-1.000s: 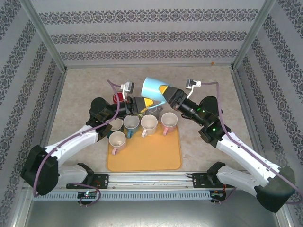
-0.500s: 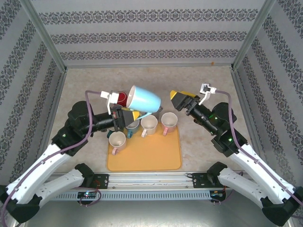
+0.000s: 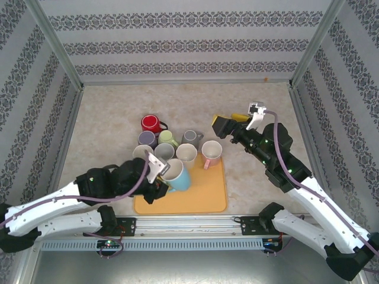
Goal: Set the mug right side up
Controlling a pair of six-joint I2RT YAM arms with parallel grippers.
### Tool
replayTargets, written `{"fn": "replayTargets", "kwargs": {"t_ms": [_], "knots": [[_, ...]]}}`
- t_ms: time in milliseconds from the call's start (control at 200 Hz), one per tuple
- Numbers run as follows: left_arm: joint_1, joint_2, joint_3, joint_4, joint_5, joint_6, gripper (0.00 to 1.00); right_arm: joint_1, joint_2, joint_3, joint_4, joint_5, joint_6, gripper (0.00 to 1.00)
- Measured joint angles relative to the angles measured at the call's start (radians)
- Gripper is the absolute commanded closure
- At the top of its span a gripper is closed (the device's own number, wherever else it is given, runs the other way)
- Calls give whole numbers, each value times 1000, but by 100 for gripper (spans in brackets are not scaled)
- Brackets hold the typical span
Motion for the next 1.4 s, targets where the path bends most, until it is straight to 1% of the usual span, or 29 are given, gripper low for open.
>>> {"fn": "replayTargets", "kwargs": {"t_ms": [60, 135, 260, 420, 679, 1074, 1319, 1399], "knots": [[-53, 33, -18, -14, -51, -24, 94, 0, 12, 0, -9, 0, 0, 2], [-88, 60, -43, -25, -115, -73, 96, 0, 23, 0, -19, 0, 0, 2], [-104, 74, -88, -33, -207, -177, 96, 0, 42, 5, -45, 0, 0, 2], [-115, 127, -124, -34, -269, -270, 95, 0, 61, 5, -76, 0, 0, 2], [-115, 212, -145, -18, -319, -336, 93, 0, 70, 5, -100, 0, 0, 2], [-108, 338, -156, 63, -367, -380, 89, 0, 85, 3, -98, 0, 0, 2], [-72, 341, -188, 108, -375, -402, 86, 0, 90, -14, -90, -1, 0, 2], [-65, 325, -203, 122, -375, -409, 82, 0, 92, -24, -84, -4, 1, 2]]}}
